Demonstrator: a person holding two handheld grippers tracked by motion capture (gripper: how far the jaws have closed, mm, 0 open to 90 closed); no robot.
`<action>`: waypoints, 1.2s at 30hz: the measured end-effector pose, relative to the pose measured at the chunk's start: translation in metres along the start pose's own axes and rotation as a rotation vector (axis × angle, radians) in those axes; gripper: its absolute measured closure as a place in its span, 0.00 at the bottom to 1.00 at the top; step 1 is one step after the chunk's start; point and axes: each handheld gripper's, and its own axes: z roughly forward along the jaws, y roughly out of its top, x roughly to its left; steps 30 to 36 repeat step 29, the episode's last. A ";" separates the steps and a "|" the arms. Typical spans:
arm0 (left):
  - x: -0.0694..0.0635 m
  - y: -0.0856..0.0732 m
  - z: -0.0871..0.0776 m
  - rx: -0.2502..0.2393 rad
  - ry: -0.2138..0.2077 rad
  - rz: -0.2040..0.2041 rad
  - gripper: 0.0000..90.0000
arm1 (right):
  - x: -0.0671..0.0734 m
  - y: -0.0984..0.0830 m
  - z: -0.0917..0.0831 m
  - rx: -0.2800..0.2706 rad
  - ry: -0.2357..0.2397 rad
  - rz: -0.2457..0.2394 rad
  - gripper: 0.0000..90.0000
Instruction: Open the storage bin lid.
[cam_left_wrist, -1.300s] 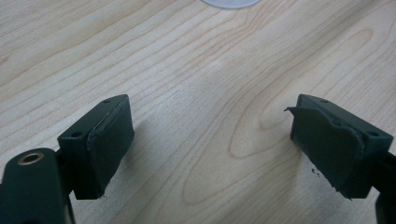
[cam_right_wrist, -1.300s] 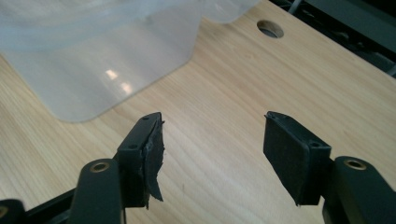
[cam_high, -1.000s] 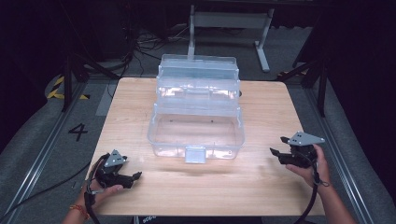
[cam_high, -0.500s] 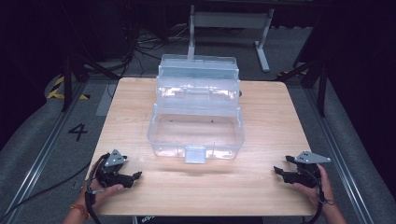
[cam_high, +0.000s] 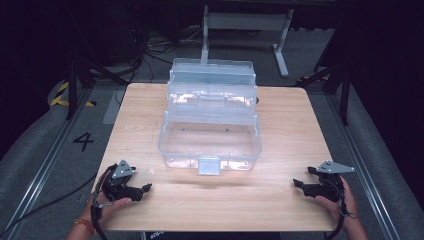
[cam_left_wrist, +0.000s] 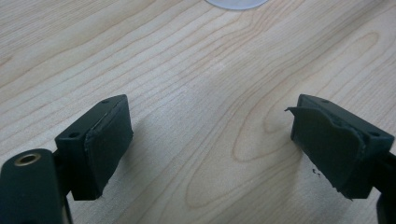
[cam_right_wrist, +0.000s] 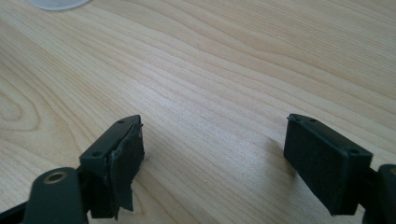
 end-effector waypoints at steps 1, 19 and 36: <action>0.001 0.000 0.000 -0.001 0.003 0.008 0.14 | 0.000 0.000 0.000 0.000 0.000 0.000 0.22; 0.001 0.001 0.000 0.006 0.004 0.002 0.14 | 0.000 0.001 0.001 0.006 -0.010 0.004 0.19; 0.000 0.001 0.001 0.003 -0.001 -0.014 0.13 | -0.001 0.001 0.001 0.006 -0.010 0.005 0.18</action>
